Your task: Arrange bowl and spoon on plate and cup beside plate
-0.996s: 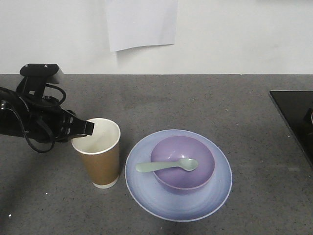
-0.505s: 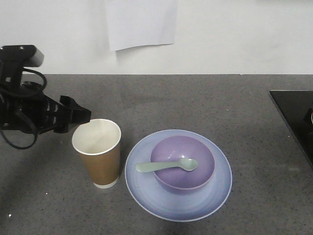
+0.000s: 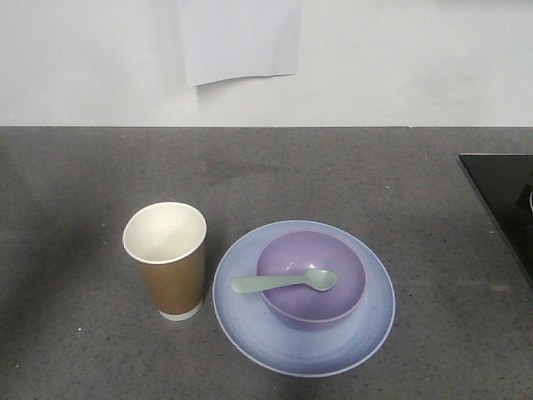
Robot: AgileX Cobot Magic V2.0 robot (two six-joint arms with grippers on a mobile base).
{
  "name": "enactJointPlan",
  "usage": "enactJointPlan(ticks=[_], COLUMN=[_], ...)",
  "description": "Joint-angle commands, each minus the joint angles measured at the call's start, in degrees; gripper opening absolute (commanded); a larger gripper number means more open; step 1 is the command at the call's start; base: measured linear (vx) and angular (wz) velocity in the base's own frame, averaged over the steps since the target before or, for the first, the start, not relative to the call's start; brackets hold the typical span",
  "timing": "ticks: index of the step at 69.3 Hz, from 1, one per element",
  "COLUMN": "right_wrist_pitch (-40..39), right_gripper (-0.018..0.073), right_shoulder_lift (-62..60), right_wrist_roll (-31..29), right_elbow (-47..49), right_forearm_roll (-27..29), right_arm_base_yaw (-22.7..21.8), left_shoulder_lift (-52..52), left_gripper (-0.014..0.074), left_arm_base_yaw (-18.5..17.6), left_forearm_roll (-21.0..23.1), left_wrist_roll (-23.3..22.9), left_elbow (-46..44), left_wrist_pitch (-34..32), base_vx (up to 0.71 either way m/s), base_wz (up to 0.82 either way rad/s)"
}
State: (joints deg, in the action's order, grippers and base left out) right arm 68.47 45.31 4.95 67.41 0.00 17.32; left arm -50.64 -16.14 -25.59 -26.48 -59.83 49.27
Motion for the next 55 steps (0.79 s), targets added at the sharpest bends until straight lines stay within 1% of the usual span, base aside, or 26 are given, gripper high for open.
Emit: enactJointPlan(ticks=[1,14,17,22,24,27,31,32,33,35,36,38,39,41,55], right_wrist_pitch=[-3.6,-8.4,-9.1,-9.1,-8.9,-8.1,-7.0,-6.8,-6.7,-6.4,-6.4,-6.1,-6.1,-6.1,-6.0], right_gripper=[0.0514,0.0491,0.0475,0.0419,0.0389,0.0326,0.0241,0.0206,0.0182,0.0134,0.0109,0.0061,0.0024,-0.002,-0.0011], right_shoulder_lift=[0.2,-2.1,-2.6,-3.2,-3.2,-3.2,-3.2,-3.2,-3.2,-3.2,-3.2,-3.2,-3.2,-3.2,-3.2], right_wrist_roll=[1.2,3.3,4.1,5.3,5.7,6.0,6.2,6.2,6.3,6.3,6.3,6.3,6.3,6.3,6.3], right_elbow=[1.3,1.3,1.3,1.3,1.3,1.3,1.3,1.3,1.3,1.3,1.3,1.3,1.3,1.3,1.3], right_forearm_roll=[-2.4,-6.2,-6.9,-7.8,-8.3,-9.0,-9.6,-9.7,-9.7,-9.7,-9.7,-9.8,-9.8,-9.8,-9.6], right_arm_base_yaw=[-0.1,-0.1,-0.1,-0.1,-0.1,-0.1,-0.1,-0.1,-0.1,-0.1,-0.1,-0.1,-0.1,-0.1,-0.1], left_shoulder_lift=[3.7,10.5,11.4,12.3,12.6,12.6,12.7,12.7,12.7,12.7,12.7,12.7,12.7,12.7,12.7], left_gripper=[0.0502,0.0498,0.0482,0.0433,0.0402,0.0335,0.0223,0.0181,0.0167,0.0094,0.0079,0.0005,-0.001,-0.0009,-0.0008], left_arm_base_yaw=[0.0,0.0,0.0,0.0,0.0,0.0,0.0,0.0,0.0,0.0,0.0,0.0,0.0,0.0,0.0], left_forearm_roll=[-4.7,-4.7,-4.7,-4.7,-4.7,-4.7,-4.7,-4.7,-4.7,-4.7,-4.7,-4.7,-4.7,-4.7,-4.4], left_wrist_roll=[-3.1,-3.3,-3.4,-3.4,-3.4,-3.4,-3.4,-3.4,-3.4,-3.4,-3.4,-3.4,-3.3,-3.3,-3.3], left_elbow=[-1.2,3.6,5.1,6.5,6.9,7.2,7.2,7.2,7.2,7.2,7.2,7.2,7.2,7.2,7.2], left_wrist_pitch=[-0.4,-2.0,-2.9,-3.5,-3.5,-3.5,-3.5,-3.7,-3.7,-3.8,-4.0,-4.1,-4.4,-4.7,-4.8], base_vx=[0.0,0.0,0.0,0.0,0.0,0.0,0.0,0.0,0.0,0.0,0.0,0.0,0.0,0.0,0.0], base_wz=[0.0,0.0,0.0,0.0,0.0,0.0,0.0,0.0,0.0,0.0,0.0,0.0,0.0,0.0,0.0])
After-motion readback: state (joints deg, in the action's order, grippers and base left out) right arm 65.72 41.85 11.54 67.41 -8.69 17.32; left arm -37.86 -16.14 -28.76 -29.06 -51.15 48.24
